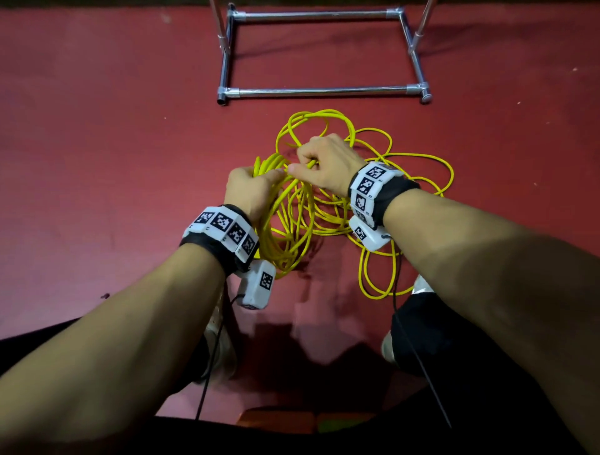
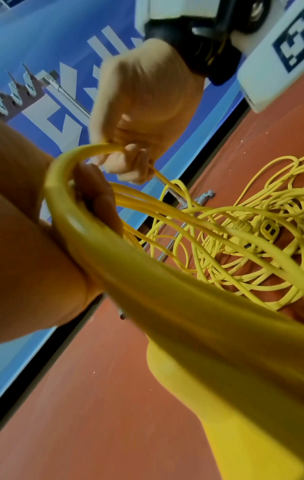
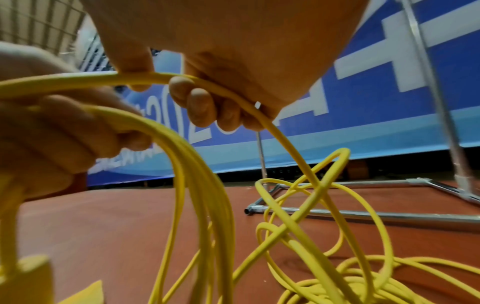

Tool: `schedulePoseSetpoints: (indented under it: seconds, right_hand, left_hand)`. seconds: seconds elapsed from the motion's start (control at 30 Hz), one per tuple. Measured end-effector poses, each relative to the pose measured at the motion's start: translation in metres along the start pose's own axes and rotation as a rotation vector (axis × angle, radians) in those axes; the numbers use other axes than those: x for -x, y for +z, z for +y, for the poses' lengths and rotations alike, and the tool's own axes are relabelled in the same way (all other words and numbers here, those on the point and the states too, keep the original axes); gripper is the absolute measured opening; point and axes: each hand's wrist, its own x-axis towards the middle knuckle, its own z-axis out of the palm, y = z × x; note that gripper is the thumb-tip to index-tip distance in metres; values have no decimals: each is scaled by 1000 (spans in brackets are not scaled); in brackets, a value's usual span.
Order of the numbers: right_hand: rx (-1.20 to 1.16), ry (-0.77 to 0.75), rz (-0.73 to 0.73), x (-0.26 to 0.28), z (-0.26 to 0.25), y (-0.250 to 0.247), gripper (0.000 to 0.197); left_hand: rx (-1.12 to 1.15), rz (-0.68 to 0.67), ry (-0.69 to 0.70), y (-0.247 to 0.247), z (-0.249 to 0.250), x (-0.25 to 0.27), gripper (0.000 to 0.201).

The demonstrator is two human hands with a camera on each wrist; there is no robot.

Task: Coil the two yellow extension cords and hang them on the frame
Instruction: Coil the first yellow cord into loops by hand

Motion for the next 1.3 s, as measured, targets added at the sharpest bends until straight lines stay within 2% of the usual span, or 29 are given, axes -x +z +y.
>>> schedulePoseSetpoints:
  seconds: [0.07,0.13,0.27,0.37,0.5,0.6,0.73,0.9,1.03,1.13,1.23,1.3]
  right_hand:
    - [14,-42,-8,1,-11,4,42]
    - [0,-51,19,2,-15,5,45]
    - [-14,-49,11,4,-15,7,54]
    - [-57,7,18,4,-8,9,59]
    - [40,143,11,12,19,11,62]
    - [-21,204,23,16,31,11,67]
    - [-54,151,76,11,20,4,56]
    - [40,-11,31,2,-11,2,47]
    - [13,-67,32,0,-17,3,50]
    - [1,-16,1,5,-6,1,59]
    - [14,62,-8,12,14,-1,68]
    - [-2,146,2,17,29,1,75]
  left_hand:
    - [27,-47,-14,2,2,2,24]
    - [90,-76,-32,3,1,4,29]
    - [-8,-26,48,1,-2,5,42]
    - [-33,-10,82,0,-4,5,47]
    - [-29,34,72,-4,-3,0,42]
    - [-35,18,78,-5,-3,-1,42]
    - [-66,-58,68,-1,0,4,38]
    - [-63,-128,51,2,1,10,35]
    - [-69,-75,69,-4,1,6,40]
    - [-46,-100,68,-8,4,7,43]
    - [13,-190,83,-18,6,8,37]
    - [-42,-260,141,-24,9,7,32]
